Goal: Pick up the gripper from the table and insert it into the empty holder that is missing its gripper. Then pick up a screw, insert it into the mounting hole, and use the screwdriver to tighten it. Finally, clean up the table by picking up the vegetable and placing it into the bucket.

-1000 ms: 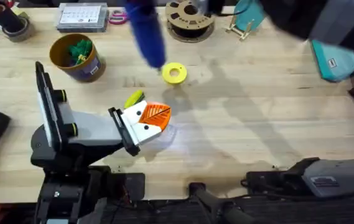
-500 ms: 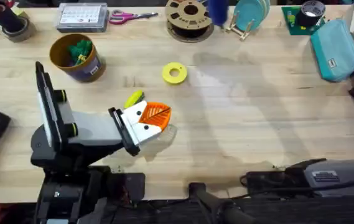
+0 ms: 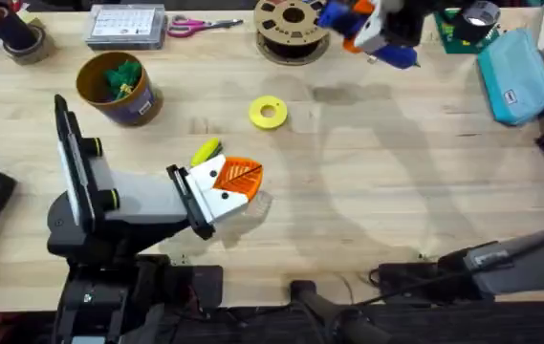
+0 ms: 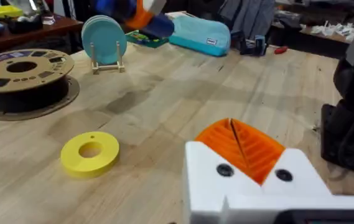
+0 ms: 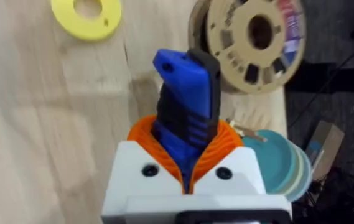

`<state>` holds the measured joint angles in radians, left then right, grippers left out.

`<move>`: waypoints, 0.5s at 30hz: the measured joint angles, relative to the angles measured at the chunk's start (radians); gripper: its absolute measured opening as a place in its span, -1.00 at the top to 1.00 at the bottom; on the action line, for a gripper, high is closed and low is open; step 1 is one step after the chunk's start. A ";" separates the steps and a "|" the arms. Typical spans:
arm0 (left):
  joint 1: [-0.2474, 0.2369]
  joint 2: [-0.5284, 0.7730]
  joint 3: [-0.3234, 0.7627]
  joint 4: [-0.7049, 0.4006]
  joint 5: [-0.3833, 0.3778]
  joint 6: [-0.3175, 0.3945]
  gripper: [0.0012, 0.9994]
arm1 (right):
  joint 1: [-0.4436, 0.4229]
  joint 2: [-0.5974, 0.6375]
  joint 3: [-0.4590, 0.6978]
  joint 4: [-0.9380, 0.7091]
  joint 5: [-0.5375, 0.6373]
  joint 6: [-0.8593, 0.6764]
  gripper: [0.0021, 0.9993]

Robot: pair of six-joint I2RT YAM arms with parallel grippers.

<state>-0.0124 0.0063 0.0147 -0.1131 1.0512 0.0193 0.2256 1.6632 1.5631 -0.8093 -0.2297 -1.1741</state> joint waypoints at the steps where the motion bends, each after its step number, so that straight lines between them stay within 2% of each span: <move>1: 0.000 0.000 0.000 0.000 0.000 0.000 0.99 | 0.000 0.029 0.000 0.000 0.026 -0.023 0.96; 10: 0.000 0.000 0.000 0.000 0.000 0.000 0.99 | -0.002 0.278 -0.003 0.015 0.183 -0.129 0.96; 15: 0.000 0.000 0.000 0.000 0.000 0.000 0.99 | -0.006 0.338 -0.031 0.056 0.236 -0.161 0.96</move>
<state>-0.0124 0.0063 0.0147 -0.1131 1.0509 0.0193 0.2195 2.0010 1.5326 -0.7537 0.0063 -1.3348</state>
